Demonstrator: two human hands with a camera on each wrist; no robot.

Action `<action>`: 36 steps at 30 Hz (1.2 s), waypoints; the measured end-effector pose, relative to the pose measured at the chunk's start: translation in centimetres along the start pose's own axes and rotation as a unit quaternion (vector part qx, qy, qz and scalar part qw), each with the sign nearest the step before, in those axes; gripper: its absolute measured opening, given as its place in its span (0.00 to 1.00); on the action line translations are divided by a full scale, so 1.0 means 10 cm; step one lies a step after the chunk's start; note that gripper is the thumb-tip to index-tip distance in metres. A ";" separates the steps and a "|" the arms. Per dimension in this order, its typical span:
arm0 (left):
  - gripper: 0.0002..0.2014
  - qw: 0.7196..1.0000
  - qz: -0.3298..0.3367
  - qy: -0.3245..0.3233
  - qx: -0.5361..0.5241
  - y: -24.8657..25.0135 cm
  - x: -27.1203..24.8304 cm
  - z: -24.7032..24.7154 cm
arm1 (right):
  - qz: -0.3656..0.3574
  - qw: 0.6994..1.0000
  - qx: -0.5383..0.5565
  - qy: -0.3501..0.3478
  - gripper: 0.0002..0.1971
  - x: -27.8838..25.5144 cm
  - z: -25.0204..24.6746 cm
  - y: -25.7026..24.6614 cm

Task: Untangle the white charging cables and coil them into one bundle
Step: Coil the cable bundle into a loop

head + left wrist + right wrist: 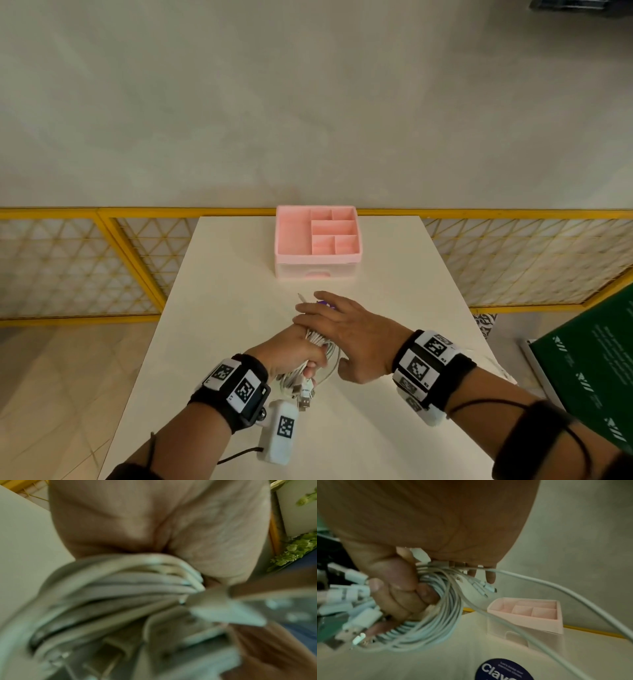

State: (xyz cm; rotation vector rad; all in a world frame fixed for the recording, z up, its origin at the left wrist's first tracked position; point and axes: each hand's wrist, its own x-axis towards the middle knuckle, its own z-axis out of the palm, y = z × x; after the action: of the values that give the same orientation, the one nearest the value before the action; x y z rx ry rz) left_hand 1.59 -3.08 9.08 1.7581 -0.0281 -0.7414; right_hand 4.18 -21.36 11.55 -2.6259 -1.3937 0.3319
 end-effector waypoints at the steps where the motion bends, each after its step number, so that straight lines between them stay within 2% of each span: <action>1: 0.08 1.000 0.006 -0.003 0.001 0.01 0.00 0.00 | -0.009 0.999 -0.021 0.024 0.46 0.01 0.03 0.02; 3: 0.09 0.999 0.028 -0.022 -0.021 0.03 -0.01 0.02 | -0.028 0.996 -0.051 0.070 0.39 0.06 0.07 0.05; 5: 0.10 0.996 0.050 -0.045 -0.060 0.03 -0.01 0.03 | -0.035 0.995 -0.040 0.086 0.34 0.11 0.04 0.08; 11: 0.06 0.986 0.054 -0.072 -0.140 0.05 -0.04 0.01 | 0.009 0.990 0.107 0.093 0.25 0.11 0.01 0.11; 16: 0.04 0.976 0.060 -0.064 -0.201 0.01 -0.03 0.01 | 0.084 0.948 0.278 0.127 0.25 0.07 0.01 0.18; 19: 0.04 0.976 0.082 -0.039 -0.200 0.02 -0.01 0.06 | 0.107 0.932 0.323 0.126 0.22 0.08 -0.02 0.18; 21: 0.05 0.982 0.101 -0.006 -0.162 0.03 0.01 0.11 | 0.111 0.933 0.319 0.121 0.20 0.08 -0.04 0.18; 25: 0.06 0.988 0.131 0.056 -0.058 0.05 0.04 0.15 | 0.105 0.957 0.251 0.098 0.18 0.10 -0.12 0.17; 27: 0.07 0.986 0.143 0.090 -0.015 0.05 0.07 0.18 | 0.100 0.966 0.218 0.095 0.17 0.12 -0.14 0.18; 32: 0.01 0.968 0.155 0.198 0.021 0.05 0.11 0.22 | 0.103 0.984 0.116 0.084 0.19 0.17 -0.20 0.21; 36: 0.05 0.975 0.127 0.176 0.045 0.11 0.12 0.24 | 0.121 0.988 0.075 0.055 0.17 0.17 -0.19 0.18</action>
State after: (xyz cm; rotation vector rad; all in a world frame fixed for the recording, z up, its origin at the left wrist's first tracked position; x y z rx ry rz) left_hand 1.78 -5.94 9.14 1.9060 -0.0453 -0.2415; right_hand 7.04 -20.96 12.74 -2.6456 -0.9767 0.3028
